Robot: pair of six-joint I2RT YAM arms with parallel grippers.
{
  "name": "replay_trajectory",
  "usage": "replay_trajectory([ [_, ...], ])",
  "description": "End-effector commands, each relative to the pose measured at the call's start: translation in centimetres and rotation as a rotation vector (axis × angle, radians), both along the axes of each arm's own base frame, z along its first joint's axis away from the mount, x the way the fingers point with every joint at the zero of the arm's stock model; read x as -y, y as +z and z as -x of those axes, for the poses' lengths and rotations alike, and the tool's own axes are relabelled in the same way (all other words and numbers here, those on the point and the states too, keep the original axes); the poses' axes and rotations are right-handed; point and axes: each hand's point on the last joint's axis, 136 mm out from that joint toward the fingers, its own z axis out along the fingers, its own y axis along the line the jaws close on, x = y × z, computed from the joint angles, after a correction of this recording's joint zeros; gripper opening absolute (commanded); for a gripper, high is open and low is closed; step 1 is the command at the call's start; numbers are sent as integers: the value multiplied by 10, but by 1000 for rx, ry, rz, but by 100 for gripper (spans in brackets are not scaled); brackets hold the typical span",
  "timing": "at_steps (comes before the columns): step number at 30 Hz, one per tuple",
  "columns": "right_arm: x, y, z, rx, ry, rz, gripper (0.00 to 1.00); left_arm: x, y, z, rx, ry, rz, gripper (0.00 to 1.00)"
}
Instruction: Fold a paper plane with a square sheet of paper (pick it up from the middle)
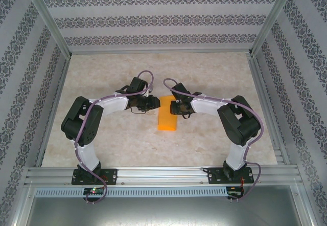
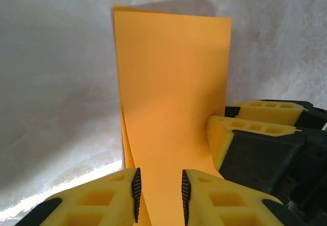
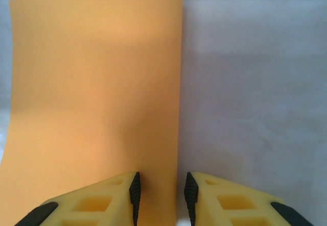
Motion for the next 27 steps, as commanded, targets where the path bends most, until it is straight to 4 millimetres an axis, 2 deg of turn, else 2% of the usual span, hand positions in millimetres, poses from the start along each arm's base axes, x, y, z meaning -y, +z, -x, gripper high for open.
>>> replay_trajectory([
  [1,27,-25,17,-89,-43,130,33,10,8,-7,28,-7,25,31],
  [27,22,-25,17,-101,-79,141,34,15,7,-13,26,-11,39,30],
])
